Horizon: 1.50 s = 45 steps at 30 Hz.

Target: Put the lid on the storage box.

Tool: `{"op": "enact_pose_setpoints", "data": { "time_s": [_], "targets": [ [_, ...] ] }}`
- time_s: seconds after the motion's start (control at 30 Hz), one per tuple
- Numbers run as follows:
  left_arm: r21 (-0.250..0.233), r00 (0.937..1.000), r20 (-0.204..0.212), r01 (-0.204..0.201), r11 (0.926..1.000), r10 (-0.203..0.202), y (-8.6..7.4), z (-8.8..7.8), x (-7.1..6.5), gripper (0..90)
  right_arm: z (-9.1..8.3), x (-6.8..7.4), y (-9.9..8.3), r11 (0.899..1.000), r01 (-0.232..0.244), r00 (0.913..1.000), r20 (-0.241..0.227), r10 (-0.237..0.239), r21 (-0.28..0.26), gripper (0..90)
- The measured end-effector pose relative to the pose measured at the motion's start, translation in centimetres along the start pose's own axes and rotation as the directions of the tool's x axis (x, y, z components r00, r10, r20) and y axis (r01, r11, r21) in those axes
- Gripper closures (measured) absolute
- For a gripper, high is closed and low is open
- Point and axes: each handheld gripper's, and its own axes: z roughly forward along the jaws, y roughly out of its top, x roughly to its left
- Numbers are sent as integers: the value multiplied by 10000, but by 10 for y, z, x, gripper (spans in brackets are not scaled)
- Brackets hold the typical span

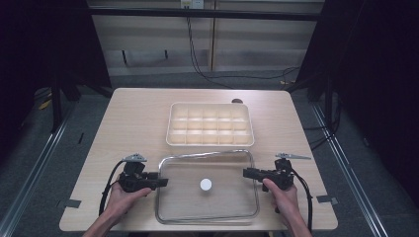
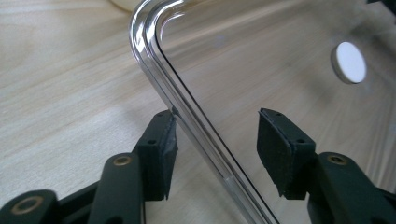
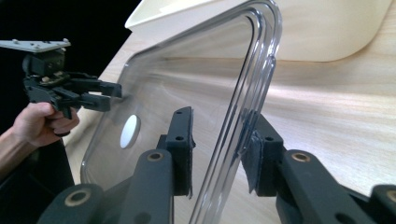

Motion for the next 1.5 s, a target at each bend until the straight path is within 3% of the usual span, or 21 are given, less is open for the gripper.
{"op": "enact_pose_setpoints", "data": {
  "time_s": [0.53, 0.7, 0.9, 1.07, 1.33, 1.5],
  "targets": [
    [-610, 9978, 625, -159, 9980, 197, 4, -7, -3, 557, -3, 4, 2, 9999, 117, 9994, 339, -116, -17, 611],
    [-827, 9980, 541, -295, 9961, 340, 6, -13, -6, 577, -3, 7, 4, 9999, 151, 9995, 286, -148, -85, 620],
    [-1124, 9977, 536, -347, 9931, 409, 9, -18, -8, 612, -4, 15, 5, 9992, 399, 9960, 799, -404, 74, 594],
    [-1251, 9973, 438, -525, 9908, 584, 13, -22, -10, 627, -2, 18, 5, 9994, 325, 9932, 1117, -337, 120, 578],
    [-1574, 9970, 323, -640, 9855, 699, 18, -30, -15, 660, -9, 26, 8, 9983, 510, 9929, 1088, -478, -268, 603],
    [-1441, 9968, 189, -744, 9868, 779, 19, -30, -14, 649, -11, 27, 11, 9972, 645, 9933, 988, -605, -382, 621]
  ]
}}
